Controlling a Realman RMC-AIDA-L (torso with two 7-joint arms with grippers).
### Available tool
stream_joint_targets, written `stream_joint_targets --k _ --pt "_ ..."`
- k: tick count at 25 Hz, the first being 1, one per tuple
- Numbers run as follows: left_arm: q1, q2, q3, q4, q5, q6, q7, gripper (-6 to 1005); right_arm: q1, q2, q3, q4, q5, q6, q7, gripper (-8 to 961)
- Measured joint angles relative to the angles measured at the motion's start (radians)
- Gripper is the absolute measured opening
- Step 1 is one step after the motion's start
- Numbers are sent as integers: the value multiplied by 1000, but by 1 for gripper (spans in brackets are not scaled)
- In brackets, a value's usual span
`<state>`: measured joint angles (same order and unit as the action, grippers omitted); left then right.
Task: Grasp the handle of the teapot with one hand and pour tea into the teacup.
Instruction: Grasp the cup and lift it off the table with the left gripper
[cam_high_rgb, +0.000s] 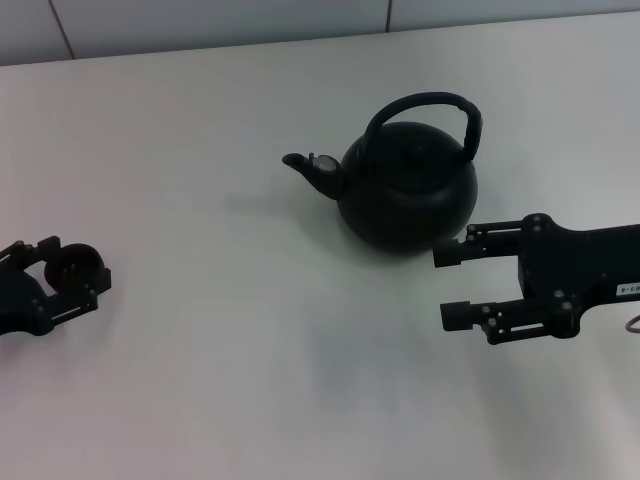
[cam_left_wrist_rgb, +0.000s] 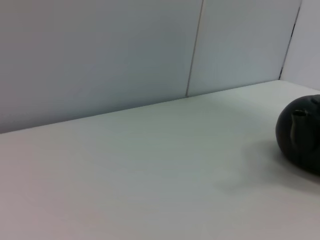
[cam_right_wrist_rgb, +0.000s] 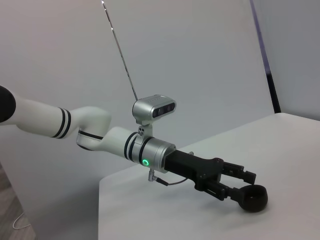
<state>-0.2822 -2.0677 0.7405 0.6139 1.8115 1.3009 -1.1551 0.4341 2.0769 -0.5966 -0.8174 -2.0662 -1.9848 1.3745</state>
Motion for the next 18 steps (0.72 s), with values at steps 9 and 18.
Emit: stream_joint_targets --k 9,18 --pt "0 1 -3 3 0 -2 0 863 0 0 0 -5 -3 0 0 713" --pt "-1 1 2 -3 0 -14 -1 864 0 0 -1 -8 -3 0 0 713"
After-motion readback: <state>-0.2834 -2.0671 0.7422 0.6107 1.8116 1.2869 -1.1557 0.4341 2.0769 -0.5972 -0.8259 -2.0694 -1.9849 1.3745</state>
